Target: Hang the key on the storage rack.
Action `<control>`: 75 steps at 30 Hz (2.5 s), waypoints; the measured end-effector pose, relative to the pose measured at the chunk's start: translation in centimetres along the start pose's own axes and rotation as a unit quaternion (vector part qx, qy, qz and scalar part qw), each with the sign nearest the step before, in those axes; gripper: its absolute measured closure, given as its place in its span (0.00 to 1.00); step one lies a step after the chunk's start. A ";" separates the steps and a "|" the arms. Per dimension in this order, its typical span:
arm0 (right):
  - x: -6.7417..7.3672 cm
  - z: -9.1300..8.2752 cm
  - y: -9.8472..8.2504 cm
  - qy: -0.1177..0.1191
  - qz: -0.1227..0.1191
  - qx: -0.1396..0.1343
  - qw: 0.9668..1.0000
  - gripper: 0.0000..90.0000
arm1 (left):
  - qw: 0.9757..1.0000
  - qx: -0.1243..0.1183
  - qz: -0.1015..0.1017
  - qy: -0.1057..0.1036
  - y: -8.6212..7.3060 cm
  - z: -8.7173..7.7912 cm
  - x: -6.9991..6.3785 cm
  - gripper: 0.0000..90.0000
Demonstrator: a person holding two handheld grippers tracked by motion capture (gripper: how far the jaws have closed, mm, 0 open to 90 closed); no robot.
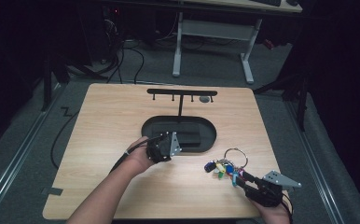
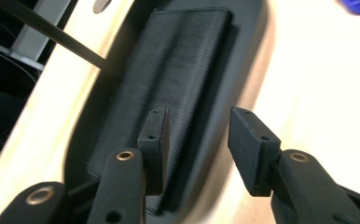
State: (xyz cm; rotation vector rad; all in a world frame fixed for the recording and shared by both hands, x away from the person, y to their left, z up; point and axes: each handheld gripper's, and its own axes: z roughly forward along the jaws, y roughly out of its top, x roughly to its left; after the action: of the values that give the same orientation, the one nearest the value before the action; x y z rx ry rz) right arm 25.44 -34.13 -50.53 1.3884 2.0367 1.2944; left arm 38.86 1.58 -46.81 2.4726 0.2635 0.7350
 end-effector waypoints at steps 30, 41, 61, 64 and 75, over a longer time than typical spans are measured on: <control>0.2 0.7 -0.5 -0.007 -0.012 0.020 1.000 0.62 | 0.934 -0.117 -0.337 -0.036 -17.4 -9.9 -5.0 0.50; 1.6 1.8 2.6 -0.031 -0.033 0.070 0.997 0.60 | 0.940 -0.122 -0.308 -0.078 -17.1 -10.3 -6.0 0.41; -0.9 12.4 11.4 -0.102 0.000 0.338 0.936 0.65 | 0.959 -0.142 -0.224 -0.098 -15.5 -10.8 -8.5 0.42; -1.5 13.6 12.1 -0.098 0.012 0.370 0.924 0.68 | 0.962 -0.135 -0.214 -0.101 -15.4 -10.5 -8.7 0.42; -1.8 15.4 12.1 -0.105 0.026 0.406 0.907 0.74 | 0.966 -0.131 -0.191 -0.110 -15.1 -10.3 -9.3 0.42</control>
State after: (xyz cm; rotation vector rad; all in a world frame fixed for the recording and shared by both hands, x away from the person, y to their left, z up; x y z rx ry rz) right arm 43.68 -27.05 -48.80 1.8047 2.4975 0.2343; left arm 24.91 15.68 -52.03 2.1378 0.5073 0.3074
